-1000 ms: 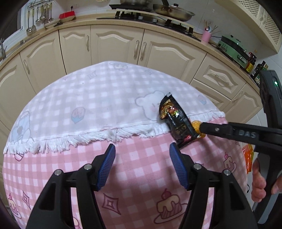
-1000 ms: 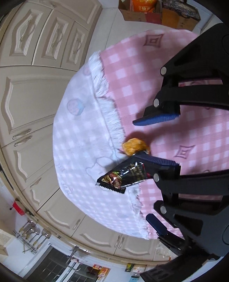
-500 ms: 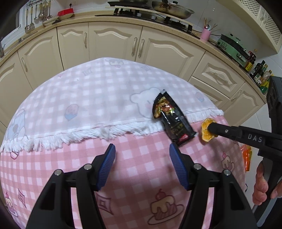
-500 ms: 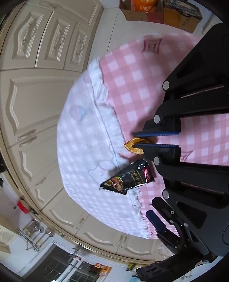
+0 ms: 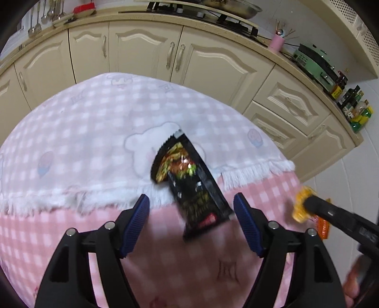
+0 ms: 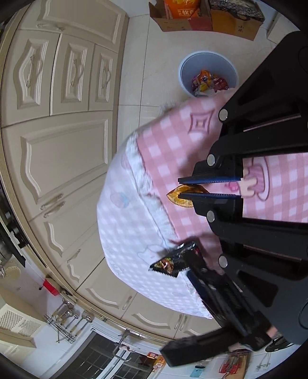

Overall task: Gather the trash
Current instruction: 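Grasp the black snack packet with the left gripper while the right gripper holds the candy, then carry the black packet and orange candy with both grippers over the blue bin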

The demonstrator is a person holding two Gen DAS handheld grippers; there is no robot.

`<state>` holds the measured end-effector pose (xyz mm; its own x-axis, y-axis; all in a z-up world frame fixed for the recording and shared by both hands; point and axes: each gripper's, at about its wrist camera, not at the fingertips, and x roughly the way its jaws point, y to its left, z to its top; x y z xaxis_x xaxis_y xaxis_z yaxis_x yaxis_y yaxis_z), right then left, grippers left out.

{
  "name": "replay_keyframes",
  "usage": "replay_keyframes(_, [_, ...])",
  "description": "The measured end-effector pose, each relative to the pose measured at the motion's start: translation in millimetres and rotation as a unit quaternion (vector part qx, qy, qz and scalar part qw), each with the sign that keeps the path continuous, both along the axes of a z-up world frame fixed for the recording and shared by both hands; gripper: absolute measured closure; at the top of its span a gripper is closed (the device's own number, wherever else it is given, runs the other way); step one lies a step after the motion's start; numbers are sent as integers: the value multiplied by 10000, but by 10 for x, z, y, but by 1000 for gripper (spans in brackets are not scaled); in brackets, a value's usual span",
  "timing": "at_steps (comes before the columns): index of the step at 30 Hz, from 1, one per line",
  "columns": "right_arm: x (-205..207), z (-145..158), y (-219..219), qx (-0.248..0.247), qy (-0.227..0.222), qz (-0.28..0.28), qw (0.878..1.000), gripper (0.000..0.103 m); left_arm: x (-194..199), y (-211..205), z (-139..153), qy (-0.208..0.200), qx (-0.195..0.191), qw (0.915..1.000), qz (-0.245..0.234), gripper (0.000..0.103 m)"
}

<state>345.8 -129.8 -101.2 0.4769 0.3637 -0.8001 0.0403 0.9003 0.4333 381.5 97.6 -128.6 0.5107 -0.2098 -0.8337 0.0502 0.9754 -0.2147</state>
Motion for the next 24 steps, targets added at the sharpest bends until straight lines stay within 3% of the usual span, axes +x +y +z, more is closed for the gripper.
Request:
replay_keyframes(1, [-11,-12,-28,9,5,-7,10000,96,3,-32,-2,-131,137,9998,-17,36])
replay_keyframes(2, [-28,-11,-44,12,5,-18,10000,96,-3,-78,-14,-247,440,9987,-8,59])
replay_keyframes(3, [-30,-15,-62,10,8,-38,10000,96,-5,-98,-12,-310,634,9975,18,69])
replay_keyframes(6, [-35,-13,-147,25,12,-129,9999,96,-36,-108,21,-462,765,9960,-79,82])
replay_keyframes(14, [-129,43,-216,83,-75,-178,9998,96,-115,-58,95,-555,753,9954,-210,95])
replay_keyframes(24, [-340,95,-365,113,-127,-340,9993,96,-409,-225,216,-888,898,9902,-591,97])
